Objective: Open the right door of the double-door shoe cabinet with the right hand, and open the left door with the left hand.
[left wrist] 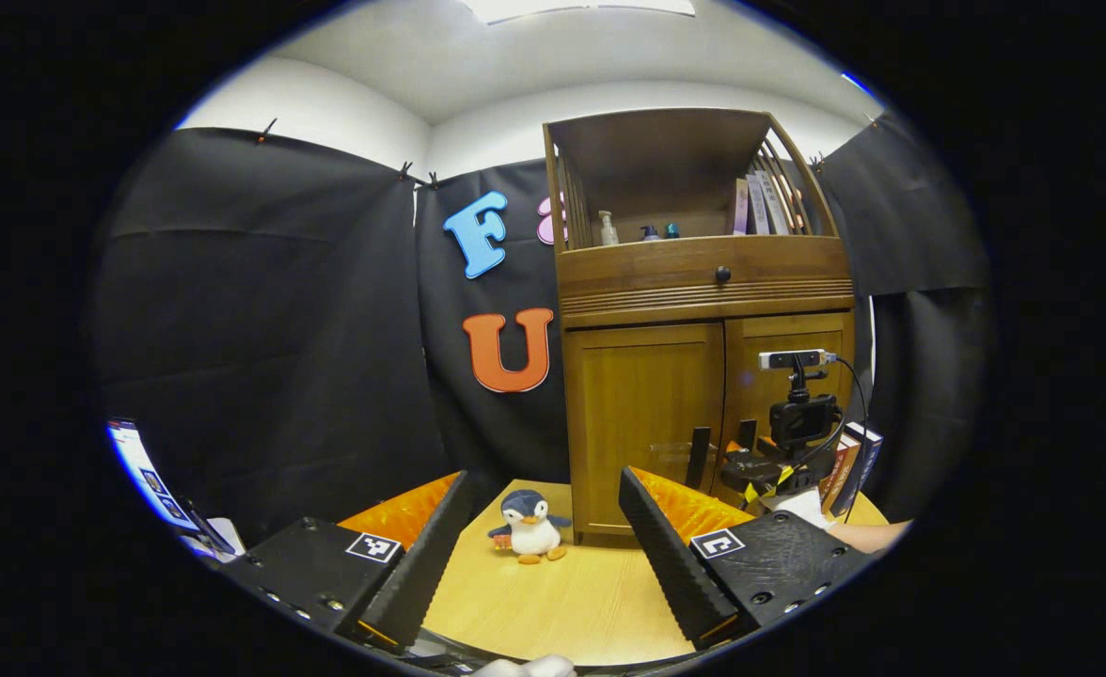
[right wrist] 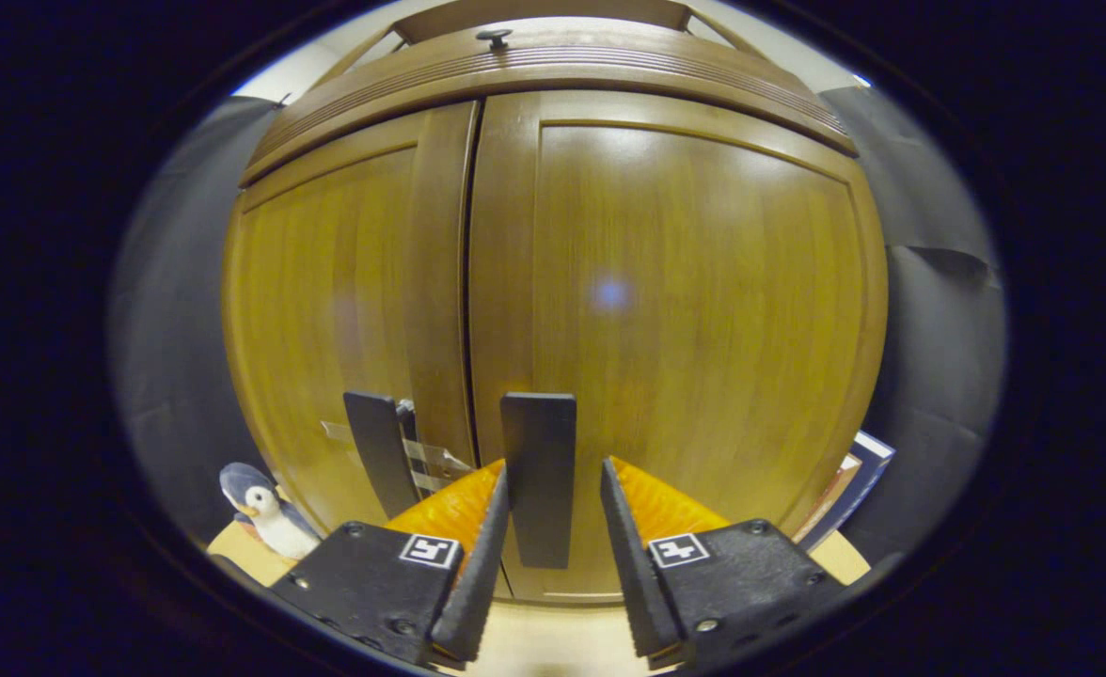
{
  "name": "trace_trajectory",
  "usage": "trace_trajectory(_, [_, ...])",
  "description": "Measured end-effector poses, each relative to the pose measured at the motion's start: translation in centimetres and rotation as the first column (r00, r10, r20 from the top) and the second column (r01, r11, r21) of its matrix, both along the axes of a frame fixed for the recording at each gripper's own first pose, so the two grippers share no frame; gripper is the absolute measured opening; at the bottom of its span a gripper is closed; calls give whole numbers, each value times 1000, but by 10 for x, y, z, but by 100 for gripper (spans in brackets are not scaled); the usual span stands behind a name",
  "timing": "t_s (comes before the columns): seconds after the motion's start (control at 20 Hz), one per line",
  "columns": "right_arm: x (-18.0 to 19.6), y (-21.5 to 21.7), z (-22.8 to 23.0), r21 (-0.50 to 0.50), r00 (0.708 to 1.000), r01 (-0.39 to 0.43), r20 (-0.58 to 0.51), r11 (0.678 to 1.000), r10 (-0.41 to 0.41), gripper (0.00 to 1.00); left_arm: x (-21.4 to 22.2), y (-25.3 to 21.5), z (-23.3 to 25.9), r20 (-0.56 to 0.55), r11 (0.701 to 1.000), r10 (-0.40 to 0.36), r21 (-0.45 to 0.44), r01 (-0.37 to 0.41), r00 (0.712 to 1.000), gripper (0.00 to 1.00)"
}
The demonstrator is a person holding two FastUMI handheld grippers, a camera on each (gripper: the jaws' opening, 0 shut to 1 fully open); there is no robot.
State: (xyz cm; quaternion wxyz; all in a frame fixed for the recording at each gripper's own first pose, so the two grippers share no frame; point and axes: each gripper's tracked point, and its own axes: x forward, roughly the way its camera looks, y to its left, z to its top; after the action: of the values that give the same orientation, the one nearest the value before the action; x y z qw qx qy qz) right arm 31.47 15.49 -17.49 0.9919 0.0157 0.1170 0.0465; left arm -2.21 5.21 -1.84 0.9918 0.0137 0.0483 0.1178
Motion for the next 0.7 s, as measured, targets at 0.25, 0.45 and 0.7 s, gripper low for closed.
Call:
trace_trajectory(0.25, [3, 4, -5, 5, 1000, -11, -18, 1000, 11, 36, -1, 4, -1, 6, 1000, 12, -14, -12, 1000, 96])
trace_trajectory(0.45, [0, 3, -5, 2, 999, -22, -32, 1000, 22, 34, -5, 5, -1, 8, 1000, 15, -20, -15, 1000, 96])
trace_trajectory(0.7, [-18, -1, -5, 7, 999, -34, -38, 999, 34, 32, -12, 5, -1, 12, 999, 18, -27, -17, 1000, 96])
